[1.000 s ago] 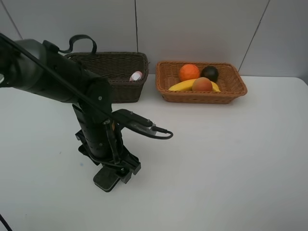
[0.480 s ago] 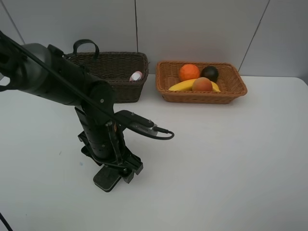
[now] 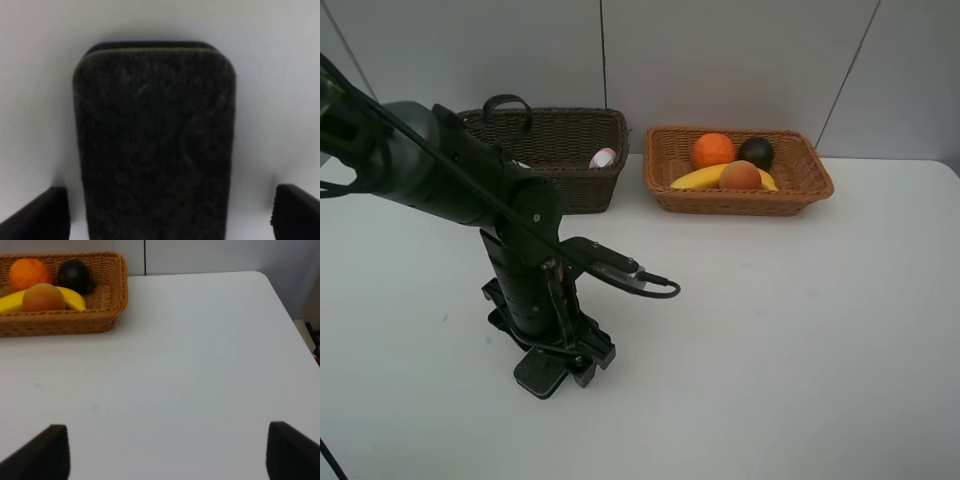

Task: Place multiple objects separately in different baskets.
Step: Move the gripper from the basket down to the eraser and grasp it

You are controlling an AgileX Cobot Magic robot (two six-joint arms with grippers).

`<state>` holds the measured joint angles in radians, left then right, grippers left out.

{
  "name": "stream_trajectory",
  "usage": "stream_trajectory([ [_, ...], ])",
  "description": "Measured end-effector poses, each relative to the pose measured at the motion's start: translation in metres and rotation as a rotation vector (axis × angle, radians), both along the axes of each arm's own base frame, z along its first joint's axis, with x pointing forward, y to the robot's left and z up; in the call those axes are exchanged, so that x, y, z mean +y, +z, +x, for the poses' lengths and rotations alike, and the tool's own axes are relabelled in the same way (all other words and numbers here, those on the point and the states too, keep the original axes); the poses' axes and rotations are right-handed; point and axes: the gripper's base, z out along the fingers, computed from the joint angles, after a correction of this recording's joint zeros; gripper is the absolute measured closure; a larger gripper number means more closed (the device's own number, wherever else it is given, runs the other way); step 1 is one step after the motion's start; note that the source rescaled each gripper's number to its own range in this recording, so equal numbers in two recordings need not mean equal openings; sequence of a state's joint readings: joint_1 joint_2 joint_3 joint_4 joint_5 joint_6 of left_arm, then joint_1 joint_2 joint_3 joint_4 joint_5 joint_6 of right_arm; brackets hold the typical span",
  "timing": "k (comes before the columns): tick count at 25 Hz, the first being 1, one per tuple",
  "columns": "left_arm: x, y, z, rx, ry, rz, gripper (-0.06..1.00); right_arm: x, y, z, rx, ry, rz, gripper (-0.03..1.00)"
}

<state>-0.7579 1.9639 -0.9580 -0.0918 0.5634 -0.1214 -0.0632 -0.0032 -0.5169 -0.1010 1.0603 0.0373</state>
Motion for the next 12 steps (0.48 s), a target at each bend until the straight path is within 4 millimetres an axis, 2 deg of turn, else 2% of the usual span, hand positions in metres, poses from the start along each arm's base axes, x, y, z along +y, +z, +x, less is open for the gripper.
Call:
stream_trajectory([
  [10, -0.0002, 0.0, 0.0001, -0.001, -0.001, -0.002, -0.05, 0.0, 0.0, 0.0, 0.0, 0.0, 0.0, -0.01],
  [12, -0.0002, 0.0, 0.0001, -0.001, -0.001, -0.002, -0.02, 0.0, 0.0, 0.0, 0.0, 0.0, 0.0, -0.01],
])
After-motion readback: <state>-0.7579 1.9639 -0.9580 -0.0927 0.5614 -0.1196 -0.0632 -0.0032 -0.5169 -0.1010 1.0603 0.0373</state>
